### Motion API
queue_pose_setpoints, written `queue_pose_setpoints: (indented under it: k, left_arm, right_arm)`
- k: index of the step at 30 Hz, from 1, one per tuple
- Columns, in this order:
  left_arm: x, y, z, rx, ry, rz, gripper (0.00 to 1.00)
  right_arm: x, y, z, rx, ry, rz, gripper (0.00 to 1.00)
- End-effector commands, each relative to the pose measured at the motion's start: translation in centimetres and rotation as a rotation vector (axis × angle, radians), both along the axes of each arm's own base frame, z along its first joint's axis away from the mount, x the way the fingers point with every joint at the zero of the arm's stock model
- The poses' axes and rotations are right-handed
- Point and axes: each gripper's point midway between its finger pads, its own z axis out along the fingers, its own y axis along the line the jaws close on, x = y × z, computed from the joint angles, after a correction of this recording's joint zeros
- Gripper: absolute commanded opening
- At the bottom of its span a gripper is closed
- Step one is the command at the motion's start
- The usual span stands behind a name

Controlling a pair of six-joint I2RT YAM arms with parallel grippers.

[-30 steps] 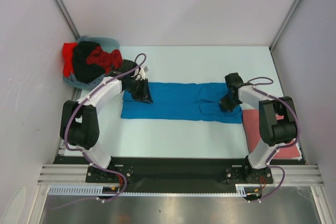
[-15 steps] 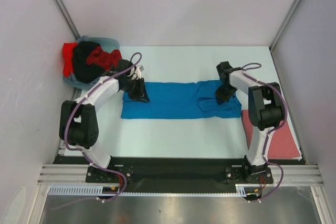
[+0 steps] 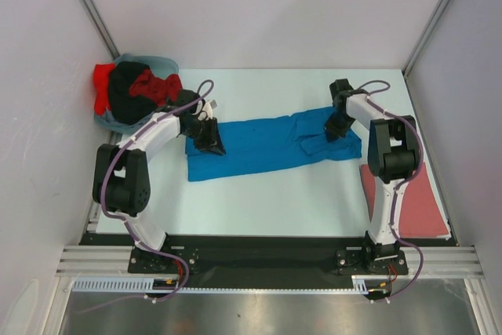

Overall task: Fold and stack the t-shirts
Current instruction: Fold the tshirt

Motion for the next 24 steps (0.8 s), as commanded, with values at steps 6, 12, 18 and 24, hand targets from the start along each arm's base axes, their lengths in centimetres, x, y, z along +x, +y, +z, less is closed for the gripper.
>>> queue_pose_setpoints:
  k: [6, 12, 18, 24]
  left_arm:
    - [2.0, 0.3, 2.3, 0.001, -0.077, 0.029, 0.25]
    - [6.1, 0.4, 1.6, 0.06, -0.111, 0.08, 0.25]
    - [10.1, -0.3, 0.5, 0.074, -0.122, 0.069, 0.27]
    - [9.1, -1.5, -1.5, 0.098, -0.057, 0.017, 0.3]
  right_arm:
    - [11.0, -4.6, -4.3, -0.126, -0.191, -0.073, 0.0]
    - [15.0, -4.8, -2.5, -0.152, -0.239, 0.002, 0.0]
    - [12.2, -5.3, -2.0, -0.186, -0.191, 0.059, 0.0]
    - [12.0, -7.1, 1.3, -0.194, -0.215, 0.149, 0.0]
